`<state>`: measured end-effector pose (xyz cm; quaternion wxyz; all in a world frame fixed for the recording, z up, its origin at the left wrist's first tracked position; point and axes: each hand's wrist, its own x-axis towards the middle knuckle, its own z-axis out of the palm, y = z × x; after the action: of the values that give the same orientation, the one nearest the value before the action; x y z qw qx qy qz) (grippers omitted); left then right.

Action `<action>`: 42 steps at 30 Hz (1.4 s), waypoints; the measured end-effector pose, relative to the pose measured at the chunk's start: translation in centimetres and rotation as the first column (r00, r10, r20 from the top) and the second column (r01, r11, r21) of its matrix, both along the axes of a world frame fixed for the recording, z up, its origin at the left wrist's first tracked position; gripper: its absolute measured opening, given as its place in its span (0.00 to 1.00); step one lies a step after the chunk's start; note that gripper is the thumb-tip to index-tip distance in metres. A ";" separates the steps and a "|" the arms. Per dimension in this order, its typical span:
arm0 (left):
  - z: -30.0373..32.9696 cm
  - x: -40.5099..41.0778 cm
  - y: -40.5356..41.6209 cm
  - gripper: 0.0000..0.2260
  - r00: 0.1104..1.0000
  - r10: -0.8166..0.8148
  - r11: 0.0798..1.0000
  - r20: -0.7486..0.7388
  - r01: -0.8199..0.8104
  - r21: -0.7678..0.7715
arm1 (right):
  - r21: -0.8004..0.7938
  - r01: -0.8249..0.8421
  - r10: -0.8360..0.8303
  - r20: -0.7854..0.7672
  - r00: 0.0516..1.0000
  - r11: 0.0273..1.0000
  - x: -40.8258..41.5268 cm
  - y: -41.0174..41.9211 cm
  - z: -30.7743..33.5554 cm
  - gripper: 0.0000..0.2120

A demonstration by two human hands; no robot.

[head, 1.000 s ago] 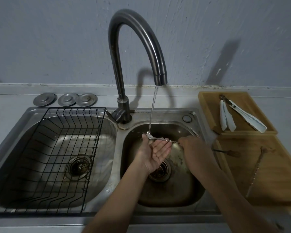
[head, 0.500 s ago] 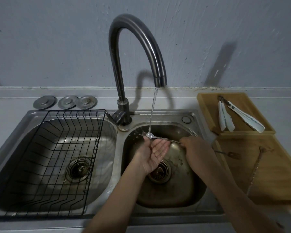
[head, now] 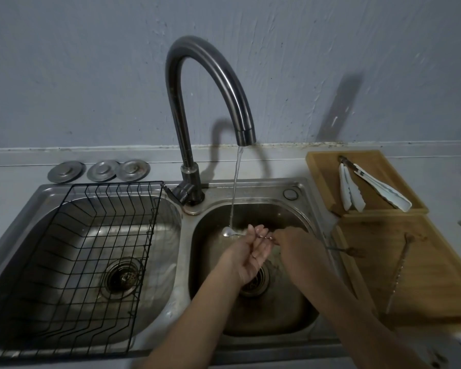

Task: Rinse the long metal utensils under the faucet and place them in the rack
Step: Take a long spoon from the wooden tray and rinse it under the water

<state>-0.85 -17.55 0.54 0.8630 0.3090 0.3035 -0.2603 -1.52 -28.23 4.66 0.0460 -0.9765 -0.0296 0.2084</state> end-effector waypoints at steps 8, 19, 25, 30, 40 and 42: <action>0.9 1.8 1.0 0.11 0.948 0.314 0.939 -0.054 -0.319 -0.130 | 0.099 -0.052 0.004 0.438 0.899 0.994 -1.4 -0.9 -0.6 0.10; 2.1 0.6 -0.3 0.16 0.982 0.187 0.976 0.023 -0.183 -0.117 | 0.229 -0.045 -0.093 0.559 0.824 0.972 -1.1 -1.5 -1.8 0.14; 1.1 0.4 -0.7 0.17 0.980 0.189 0.974 0.054 -0.181 -0.134 | 0.121 -0.030 -0.054 0.630 0.774 0.992 -0.6 -1.4 -1.5 0.08; 0.2 0.7 -0.3 0.16 0.964 0.261 0.958 0.052 -0.251 -0.142 | 0.104 -0.041 -0.036 0.648 0.761 0.994 -0.8 -0.1 -1.7 0.05; -1.4 1.1 1.2 0.06 0.899 0.407 0.881 -0.165 -0.433 -0.189 | 0.098 -0.030 -0.042 0.655 0.754 0.995 -0.6 -0.3 -1.7 0.08; -1.4 1.0 0.7 0.05 0.902 0.394 0.892 -0.174 -0.421 -0.165 | 0.063 -0.024 -0.023 0.654 0.756 0.998 -0.7 -0.4 -1.7 0.10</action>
<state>0.11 -16.83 -0.90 0.9021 0.1320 0.3920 -0.1225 -2.26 -28.58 2.91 0.0658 -0.9856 -0.0513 -0.1470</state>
